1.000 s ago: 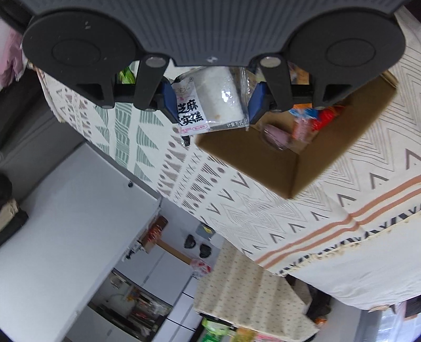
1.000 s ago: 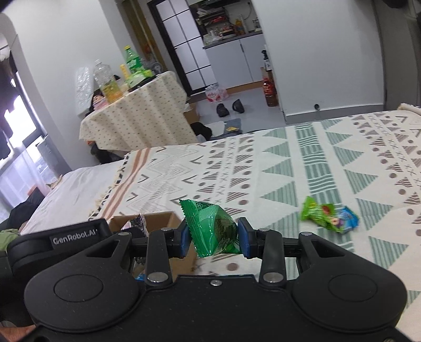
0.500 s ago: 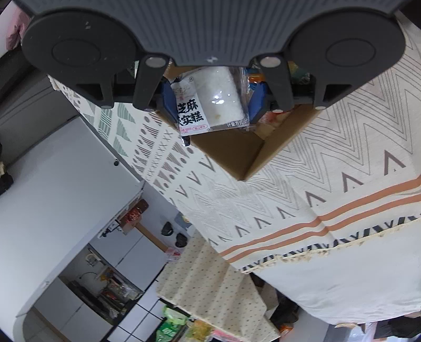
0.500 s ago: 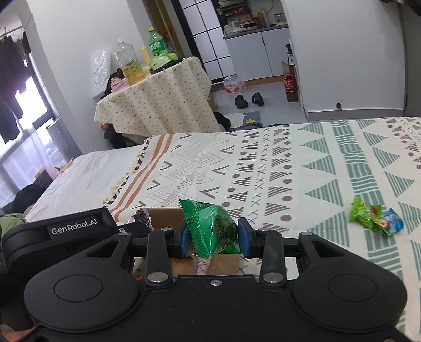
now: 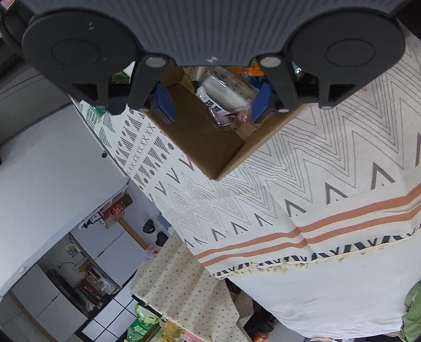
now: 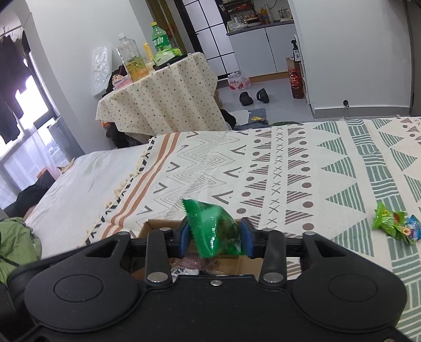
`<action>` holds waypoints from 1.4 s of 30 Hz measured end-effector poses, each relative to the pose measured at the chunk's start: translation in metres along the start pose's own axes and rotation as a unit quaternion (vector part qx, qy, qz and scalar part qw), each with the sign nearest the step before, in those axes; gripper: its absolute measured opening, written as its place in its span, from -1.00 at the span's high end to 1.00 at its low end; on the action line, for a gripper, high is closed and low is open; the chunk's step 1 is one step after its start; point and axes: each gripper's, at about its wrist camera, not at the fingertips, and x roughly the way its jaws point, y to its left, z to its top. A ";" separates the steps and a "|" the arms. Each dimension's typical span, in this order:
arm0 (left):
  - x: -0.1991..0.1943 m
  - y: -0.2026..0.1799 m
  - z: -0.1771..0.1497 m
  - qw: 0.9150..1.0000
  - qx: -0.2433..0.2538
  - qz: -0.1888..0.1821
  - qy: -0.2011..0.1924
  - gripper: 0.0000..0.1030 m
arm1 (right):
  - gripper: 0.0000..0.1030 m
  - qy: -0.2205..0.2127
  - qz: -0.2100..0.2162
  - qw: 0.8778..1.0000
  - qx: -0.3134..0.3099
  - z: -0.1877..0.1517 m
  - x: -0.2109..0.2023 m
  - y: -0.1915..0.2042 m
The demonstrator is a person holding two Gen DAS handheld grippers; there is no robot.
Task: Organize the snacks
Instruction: 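Carry white pack with left tool into the box while right tool drops green candy there, then move both open tools from the box back to the remaining snacks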
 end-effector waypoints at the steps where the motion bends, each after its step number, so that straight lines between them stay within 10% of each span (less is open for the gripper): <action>1: 0.000 0.000 0.000 1.000 -0.001 0.004 -0.001 -0.32 | -0.07 0.000 -0.002 1.000 0.002 0.001 0.001 0.000; 15: -0.001 -0.024 -0.016 0.999 0.051 0.008 0.003 -0.77 | -0.22 0.019 -0.052 0.998 0.033 -0.016 -0.026 -0.047; 42: -0.010 -0.123 -0.081 0.976 0.215 -0.029 0.027 -1.00 | -0.51 -0.006 -0.097 0.992 0.085 -0.035 -0.091 -0.167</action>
